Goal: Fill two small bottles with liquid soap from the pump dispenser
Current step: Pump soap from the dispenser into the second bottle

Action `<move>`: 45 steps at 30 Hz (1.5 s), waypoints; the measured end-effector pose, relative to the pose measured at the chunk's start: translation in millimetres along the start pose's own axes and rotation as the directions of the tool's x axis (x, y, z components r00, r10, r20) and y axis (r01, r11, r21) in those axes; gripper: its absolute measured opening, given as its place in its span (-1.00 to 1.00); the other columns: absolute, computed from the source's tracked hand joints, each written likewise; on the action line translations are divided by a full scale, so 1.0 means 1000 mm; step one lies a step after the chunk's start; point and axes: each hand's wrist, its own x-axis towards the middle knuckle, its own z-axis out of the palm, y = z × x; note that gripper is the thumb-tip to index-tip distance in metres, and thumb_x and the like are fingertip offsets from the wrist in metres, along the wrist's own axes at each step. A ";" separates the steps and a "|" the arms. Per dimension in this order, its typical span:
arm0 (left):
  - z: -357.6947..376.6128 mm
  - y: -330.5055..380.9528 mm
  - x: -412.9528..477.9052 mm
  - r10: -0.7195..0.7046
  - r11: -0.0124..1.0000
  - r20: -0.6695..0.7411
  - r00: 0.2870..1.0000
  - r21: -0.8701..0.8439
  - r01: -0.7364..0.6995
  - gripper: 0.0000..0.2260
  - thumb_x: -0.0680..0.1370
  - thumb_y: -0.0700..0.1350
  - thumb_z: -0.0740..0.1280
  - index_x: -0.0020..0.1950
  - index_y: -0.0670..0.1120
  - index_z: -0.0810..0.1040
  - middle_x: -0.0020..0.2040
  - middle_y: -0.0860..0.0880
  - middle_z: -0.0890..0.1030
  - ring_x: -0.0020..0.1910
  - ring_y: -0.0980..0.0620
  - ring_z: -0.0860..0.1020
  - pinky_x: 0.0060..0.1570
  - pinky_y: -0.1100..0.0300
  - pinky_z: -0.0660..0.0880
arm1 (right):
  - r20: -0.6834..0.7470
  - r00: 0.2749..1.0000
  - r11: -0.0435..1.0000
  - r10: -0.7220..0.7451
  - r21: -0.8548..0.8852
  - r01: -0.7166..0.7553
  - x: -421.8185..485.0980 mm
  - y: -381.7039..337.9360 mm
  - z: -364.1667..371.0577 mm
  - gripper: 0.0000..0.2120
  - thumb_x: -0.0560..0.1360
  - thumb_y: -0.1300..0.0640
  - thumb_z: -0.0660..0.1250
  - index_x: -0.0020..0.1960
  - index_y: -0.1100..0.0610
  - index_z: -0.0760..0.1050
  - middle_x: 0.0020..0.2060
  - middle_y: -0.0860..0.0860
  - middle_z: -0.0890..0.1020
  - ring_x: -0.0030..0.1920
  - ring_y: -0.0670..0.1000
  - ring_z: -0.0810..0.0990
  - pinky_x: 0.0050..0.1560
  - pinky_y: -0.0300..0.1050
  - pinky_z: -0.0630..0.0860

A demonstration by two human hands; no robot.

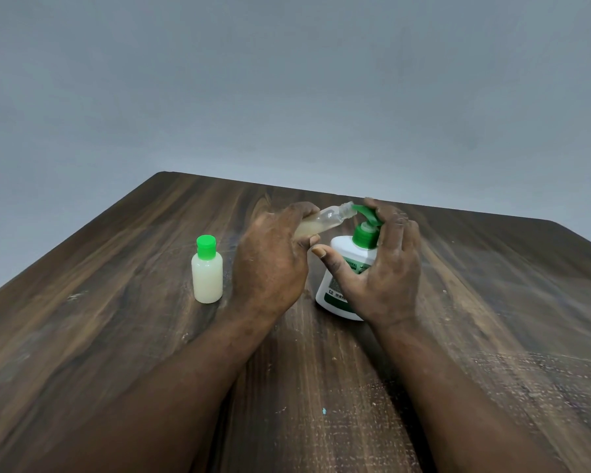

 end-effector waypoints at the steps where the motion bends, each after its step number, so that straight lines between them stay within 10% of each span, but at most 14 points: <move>1: 0.000 -0.001 0.000 0.004 1.000 0.001 1.000 0.003 -0.004 -0.72 0.61 0.06 0.39 0.31 0.24 0.51 0.07 0.06 0.59 -0.12 0.24 0.42 -0.31 0.47 0.19 | 0.000 1.000 1.000 0.004 0.004 -0.004 0.000 0.000 0.000 -0.13 0.45 -0.49 0.39 0.42 0.20 0.49 0.21 0.08 0.59 0.16 0.11 0.52 0.12 0.13 0.56; 45: 0.003 -0.006 0.002 0.004 1.000 -0.003 1.000 -0.007 -0.004 -0.72 0.60 0.05 0.38 0.31 0.22 0.52 0.07 0.11 0.62 -0.10 0.22 0.45 -0.29 0.50 0.24 | -0.033 0.999 1.000 -0.019 0.005 0.019 -0.003 0.000 0.002 -0.19 0.45 -0.47 0.39 0.39 0.16 0.47 0.19 0.06 0.59 0.15 0.03 0.50 0.08 0.09 0.59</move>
